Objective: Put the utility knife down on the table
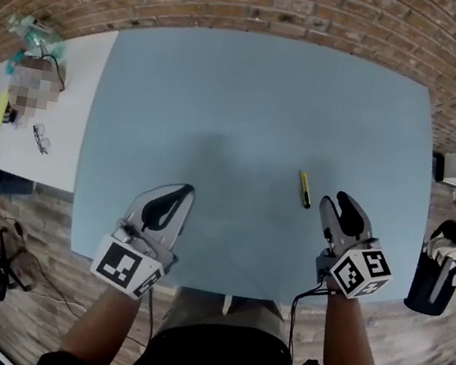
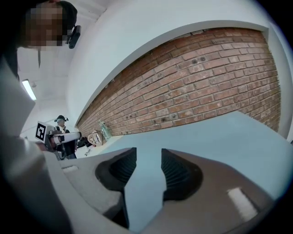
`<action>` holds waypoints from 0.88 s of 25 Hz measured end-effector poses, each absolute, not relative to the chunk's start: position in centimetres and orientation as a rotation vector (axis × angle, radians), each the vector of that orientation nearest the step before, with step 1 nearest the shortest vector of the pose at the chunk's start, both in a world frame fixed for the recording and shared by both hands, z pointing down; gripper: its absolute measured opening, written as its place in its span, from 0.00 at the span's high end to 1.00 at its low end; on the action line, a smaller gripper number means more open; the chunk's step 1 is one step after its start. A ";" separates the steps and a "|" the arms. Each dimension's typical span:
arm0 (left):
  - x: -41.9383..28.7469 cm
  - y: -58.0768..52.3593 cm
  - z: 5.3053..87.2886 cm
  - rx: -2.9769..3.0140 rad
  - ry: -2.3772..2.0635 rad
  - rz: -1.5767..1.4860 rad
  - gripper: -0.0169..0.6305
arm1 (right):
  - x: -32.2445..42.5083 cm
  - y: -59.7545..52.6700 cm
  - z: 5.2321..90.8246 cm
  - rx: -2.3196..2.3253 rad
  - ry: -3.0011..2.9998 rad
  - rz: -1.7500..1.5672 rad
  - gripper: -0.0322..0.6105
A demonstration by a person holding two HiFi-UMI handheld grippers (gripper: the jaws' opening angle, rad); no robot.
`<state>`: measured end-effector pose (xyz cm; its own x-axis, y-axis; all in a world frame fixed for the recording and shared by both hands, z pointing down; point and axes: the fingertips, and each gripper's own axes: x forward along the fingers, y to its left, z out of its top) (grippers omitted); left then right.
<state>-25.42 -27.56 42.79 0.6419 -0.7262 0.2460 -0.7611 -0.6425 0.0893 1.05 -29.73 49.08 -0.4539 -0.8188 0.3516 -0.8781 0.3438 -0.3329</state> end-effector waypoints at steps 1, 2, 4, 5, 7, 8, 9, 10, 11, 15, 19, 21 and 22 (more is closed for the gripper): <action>-25.3 -27.6 42.4 2.682 -1.225 0.277 0.97 | 1.1 -29.7 48.7 1.575 -2.480 0.727 0.68; -25.1 -27.6 42.0 2.689 -1.223 0.275 0.97 | 1.2 -29.6 48.3 1.583 -2.486 0.722 0.68; -24.7 -27.4 41.2 2.702 -1.217 0.266 0.97 | 1.5 -29.4 47.4 1.601 -2.494 0.710 0.68; -24.5 -27.4 40.7 2.712 -1.218 0.260 0.97 | 1.6 -29.3 47.0 1.610 -2.496 0.702 0.68; -24.4 -27.3 39.7 2.736 -1.232 0.243 0.97 | 1.8 -29.2 46.3 1.622 -2.501 0.689 0.68; -24.3 -27.2 39.2 2.749 -1.235 0.238 0.97 | 1.9 -29.2 46.0 1.627 -2.504 0.686 0.68; -24.1 -27.1 38.8 2.760 -1.233 0.235 0.97 | 2.0 -29.1 45.7 1.632 -2.508 0.684 0.68; -23.9 -26.9 38.5 2.768 -1.227 0.234 0.97 | 2.1 -29.0 45.4 1.638 -2.512 0.681 0.68; -23.7 -26.8 38.2 2.773 -1.223 0.233 0.97 | 2.3 -28.8 45.1 1.645 -2.514 0.676 0.68; -23.5 -26.5 37.2 2.784 -1.225 0.218 0.97 | 2.9 -28.1 43.8 1.664 -2.525 0.647 0.68; -23.3 -26.7 35.9 2.808 -1.228 0.195 0.97 | 3.6 -27.8 42.3 1.690 -2.532 0.601 0.68; -23.3 -26.7 35.3 2.816 -1.230 0.187 0.97 | 3.9 -27.5 41.6 1.704 -2.534 0.581 0.68; -23.4 -26.7 35.0 2.819 -1.232 0.181 0.97 | 4.0 -27.4 41.2 1.708 -2.536 0.570 0.68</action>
<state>-23.38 -26.75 34.97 0.6738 -0.7272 0.1313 -0.7342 -0.6789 0.0074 4.02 -27.40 41.19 -0.3965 -0.8895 0.2271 -0.9012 0.3299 -0.2812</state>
